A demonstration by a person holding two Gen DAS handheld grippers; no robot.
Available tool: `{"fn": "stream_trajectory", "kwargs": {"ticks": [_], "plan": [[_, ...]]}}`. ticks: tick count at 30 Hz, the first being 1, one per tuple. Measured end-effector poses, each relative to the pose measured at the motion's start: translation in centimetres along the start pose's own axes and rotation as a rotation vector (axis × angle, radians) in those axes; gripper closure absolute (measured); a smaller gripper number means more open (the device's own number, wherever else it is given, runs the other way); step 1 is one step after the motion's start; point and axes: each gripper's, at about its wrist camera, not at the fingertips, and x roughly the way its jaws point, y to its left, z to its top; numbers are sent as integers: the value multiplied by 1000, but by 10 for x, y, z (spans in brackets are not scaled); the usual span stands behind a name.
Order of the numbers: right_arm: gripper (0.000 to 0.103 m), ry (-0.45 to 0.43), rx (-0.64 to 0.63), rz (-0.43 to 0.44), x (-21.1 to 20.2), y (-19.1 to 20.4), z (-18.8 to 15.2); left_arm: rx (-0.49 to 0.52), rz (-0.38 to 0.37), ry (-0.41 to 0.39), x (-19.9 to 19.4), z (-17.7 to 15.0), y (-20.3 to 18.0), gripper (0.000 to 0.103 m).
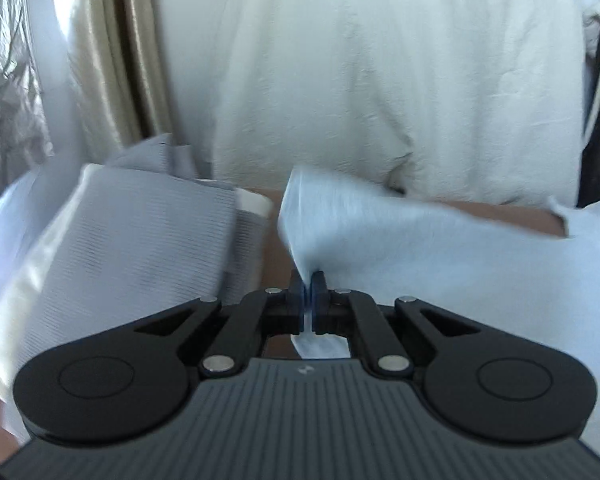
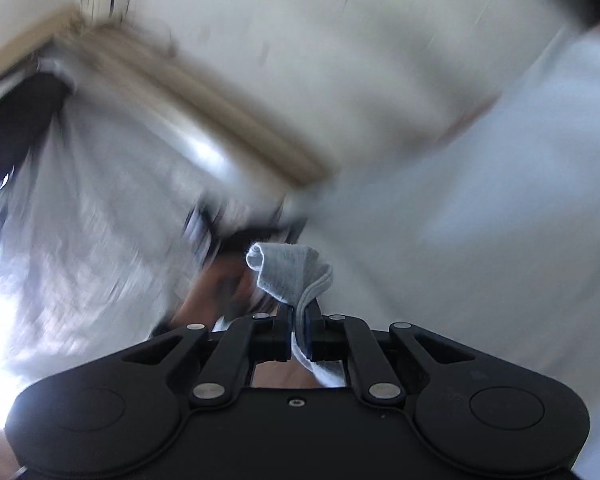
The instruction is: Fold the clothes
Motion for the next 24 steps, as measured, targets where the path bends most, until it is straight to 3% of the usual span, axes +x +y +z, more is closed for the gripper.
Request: {"fn": "stream_trajectory", "kwargs": {"ticks": [2, 5, 6, 7, 8, 9, 10, 11, 12, 14, 17, 19, 22, 24], "plan": [[95, 135, -45, 21, 38, 33, -17, 34, 36, 44, 5, -6, 1, 97], [94, 277, -108, -45, 94, 58, -53, 83, 116, 27, -2, -23, 1, 97], [94, 320, -94, -83, 111, 58, -64, 72, 87, 10, -9, -29, 3, 89], [93, 361, -85, -116, 124, 58, -74, 46, 34, -4, -17, -36, 8, 68], [89, 400, -82, -146, 134, 59, -83, 21, -19, -19, -25, -43, 12, 56], [88, 441, -91, -161, 142, 61, -91, -21, -73, -17, -34, -52, 18, 49], [87, 476, -115, -163, 146, 66, -96, -66, -118, -1, -44, -62, 23, 49], [78, 497, -139, -164, 147, 72, -98, -101, -155, 15, -53, -73, 27, 49], [69, 509, -157, -162, 147, 78, -97, -129, -192, 35, -61, -83, 30, 49], [68, 500, -198, -164, 138, 88, -83, -141, -226, 125, -75, -105, 28, 49], [67, 496, -329, -247, 118, 105, -48, -124, -236, 327, -80, -134, 19, 49], [67, 536, -418, -339, 103, 110, -25, -107, -287, 362, -90, -155, 13, 49], [66, 638, -507, -509, 71, 110, 10, -38, -301, 411, -101, -182, -4, 49], [58, 685, -557, -624, 40, 100, 27, 32, -310, 430, -109, -193, -22, 49]]}}
